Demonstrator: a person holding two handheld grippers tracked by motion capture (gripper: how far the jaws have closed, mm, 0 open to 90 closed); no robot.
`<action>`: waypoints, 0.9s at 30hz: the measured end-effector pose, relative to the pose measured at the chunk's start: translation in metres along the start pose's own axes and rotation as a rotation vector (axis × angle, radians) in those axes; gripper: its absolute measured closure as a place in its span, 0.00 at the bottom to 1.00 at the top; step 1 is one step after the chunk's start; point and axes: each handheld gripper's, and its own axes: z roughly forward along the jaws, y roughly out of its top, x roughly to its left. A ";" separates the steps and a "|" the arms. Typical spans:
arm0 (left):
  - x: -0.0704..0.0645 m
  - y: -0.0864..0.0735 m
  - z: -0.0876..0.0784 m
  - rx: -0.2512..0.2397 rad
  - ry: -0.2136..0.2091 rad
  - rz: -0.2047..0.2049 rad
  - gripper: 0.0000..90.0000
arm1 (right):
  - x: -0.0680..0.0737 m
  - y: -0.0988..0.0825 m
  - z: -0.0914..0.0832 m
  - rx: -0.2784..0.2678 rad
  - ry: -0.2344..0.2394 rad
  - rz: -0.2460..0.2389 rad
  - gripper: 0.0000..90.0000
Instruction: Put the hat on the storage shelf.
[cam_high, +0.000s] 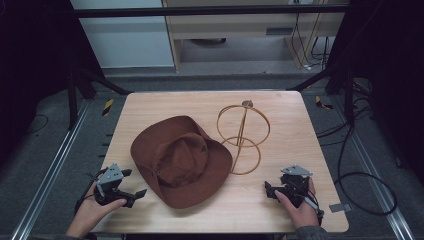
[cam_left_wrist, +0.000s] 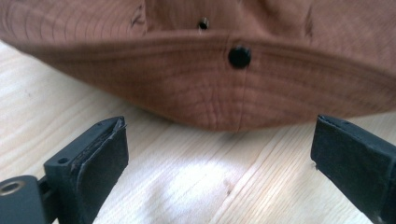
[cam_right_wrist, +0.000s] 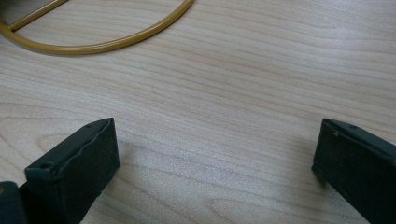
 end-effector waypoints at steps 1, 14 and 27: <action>0.000 0.002 -0.002 -0.007 0.003 0.007 0.04 | 0.000 0.000 0.000 0.000 0.000 0.000 0.00; -0.006 0.075 -0.007 0.045 0.000 0.108 0.06 | 0.000 0.000 0.000 0.000 0.000 0.000 0.01; 0.001 0.152 0.028 0.158 0.002 0.185 0.06 | 0.000 0.000 0.000 0.000 0.000 0.000 0.00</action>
